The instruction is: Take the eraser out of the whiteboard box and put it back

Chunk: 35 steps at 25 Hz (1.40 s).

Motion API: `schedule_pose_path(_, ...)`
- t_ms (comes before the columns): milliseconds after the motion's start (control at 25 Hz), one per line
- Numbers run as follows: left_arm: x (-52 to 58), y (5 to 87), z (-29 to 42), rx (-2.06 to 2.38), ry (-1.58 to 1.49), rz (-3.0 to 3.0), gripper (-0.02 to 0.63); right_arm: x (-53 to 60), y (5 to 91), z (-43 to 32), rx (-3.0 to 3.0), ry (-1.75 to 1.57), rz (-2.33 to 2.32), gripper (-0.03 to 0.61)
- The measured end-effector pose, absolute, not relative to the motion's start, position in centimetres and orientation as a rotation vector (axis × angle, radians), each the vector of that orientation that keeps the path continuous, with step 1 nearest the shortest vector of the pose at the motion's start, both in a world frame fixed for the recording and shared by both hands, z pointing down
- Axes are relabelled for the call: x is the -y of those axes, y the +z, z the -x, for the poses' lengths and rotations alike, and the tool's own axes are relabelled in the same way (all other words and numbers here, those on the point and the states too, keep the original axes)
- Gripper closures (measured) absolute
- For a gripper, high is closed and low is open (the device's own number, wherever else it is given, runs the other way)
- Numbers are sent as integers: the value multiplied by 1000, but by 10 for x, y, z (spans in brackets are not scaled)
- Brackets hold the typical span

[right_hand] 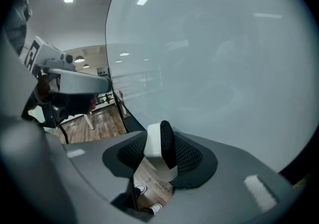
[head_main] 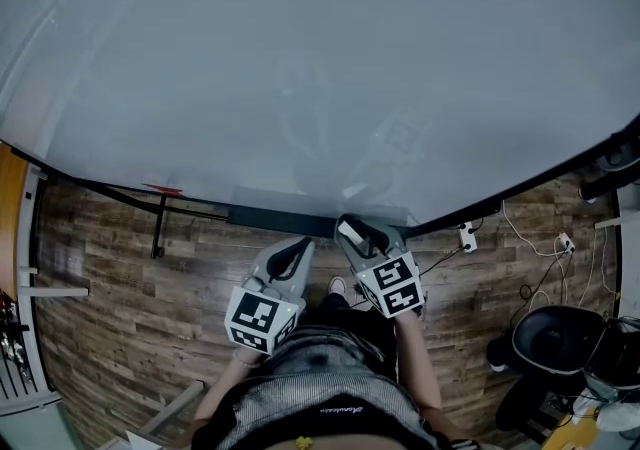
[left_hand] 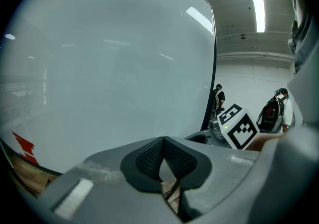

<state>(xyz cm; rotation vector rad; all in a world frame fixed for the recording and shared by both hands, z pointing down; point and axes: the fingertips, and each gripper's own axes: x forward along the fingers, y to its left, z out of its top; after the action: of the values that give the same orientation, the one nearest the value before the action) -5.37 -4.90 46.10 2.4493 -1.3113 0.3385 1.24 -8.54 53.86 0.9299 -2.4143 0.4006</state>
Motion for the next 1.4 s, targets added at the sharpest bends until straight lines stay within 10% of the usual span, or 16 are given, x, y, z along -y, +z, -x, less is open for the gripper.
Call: schedule_pose_path(1400, 52, 464, 42, 1176, 353, -2538, 612, 66, 518, -27, 2403, 425, -1025, 295)
